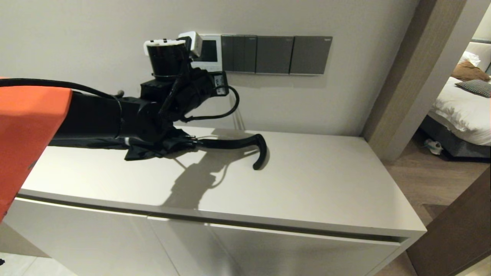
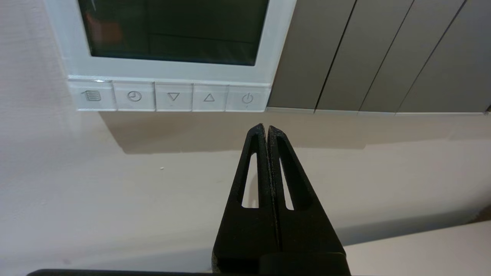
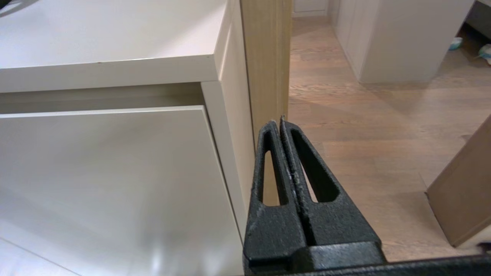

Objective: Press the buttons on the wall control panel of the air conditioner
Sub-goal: Turn on the central air conditioner

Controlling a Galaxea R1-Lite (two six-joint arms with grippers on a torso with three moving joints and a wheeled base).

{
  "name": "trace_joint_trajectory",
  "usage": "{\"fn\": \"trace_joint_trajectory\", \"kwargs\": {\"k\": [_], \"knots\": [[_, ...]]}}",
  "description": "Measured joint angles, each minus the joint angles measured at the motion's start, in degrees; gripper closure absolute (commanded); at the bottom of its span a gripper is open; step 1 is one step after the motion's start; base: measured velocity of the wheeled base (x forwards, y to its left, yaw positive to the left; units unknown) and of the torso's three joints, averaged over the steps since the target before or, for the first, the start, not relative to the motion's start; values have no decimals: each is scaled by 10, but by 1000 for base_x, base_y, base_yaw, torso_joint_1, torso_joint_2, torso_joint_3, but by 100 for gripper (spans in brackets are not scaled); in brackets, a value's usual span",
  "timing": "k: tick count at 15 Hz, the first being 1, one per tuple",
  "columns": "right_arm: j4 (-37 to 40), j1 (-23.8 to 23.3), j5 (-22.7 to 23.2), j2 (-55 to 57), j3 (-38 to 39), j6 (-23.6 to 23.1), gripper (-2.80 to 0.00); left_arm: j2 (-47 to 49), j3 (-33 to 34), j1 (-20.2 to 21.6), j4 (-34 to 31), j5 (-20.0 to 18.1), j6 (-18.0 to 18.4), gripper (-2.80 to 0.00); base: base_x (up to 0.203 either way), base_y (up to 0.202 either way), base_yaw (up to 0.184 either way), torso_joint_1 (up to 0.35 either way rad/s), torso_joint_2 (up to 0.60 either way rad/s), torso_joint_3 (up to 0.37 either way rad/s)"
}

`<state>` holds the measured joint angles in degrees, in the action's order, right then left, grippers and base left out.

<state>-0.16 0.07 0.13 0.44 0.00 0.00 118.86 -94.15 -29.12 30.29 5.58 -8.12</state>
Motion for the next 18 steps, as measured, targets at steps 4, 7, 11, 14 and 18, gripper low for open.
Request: {"fn": "trace_joint_trajectory", "kwargs": {"k": [4, 7, 11, 14, 18], "knots": [[0, 0, 0, 0, 0, 0, 0, 5, -9, 6, 0, 5, 1, 0, 0, 0, 0, 0, 0, 0], [0, 0, -1, 0, 0, 0, 0, 8, -16, 10, 1, 6, -1, 0, 0, 0, 0, 0, 0, 0], [0, 0, 0, 0, 0, 0, 0, 10, -19, 15, 1, 7, -1, 0, 0, 0, 0, 0, 0, 0], [0, 0, 0, 0, 0, 0, 0, 17, -32, 15, 0, 18, -2, 0, 0, 0, 0, 0, 0, 0], [0, 0, 0, 0, 0, 0, 0, 21, -37, 15, 1, 22, -2, 0, 0, 0, 0, 0, 0, 0]]}}
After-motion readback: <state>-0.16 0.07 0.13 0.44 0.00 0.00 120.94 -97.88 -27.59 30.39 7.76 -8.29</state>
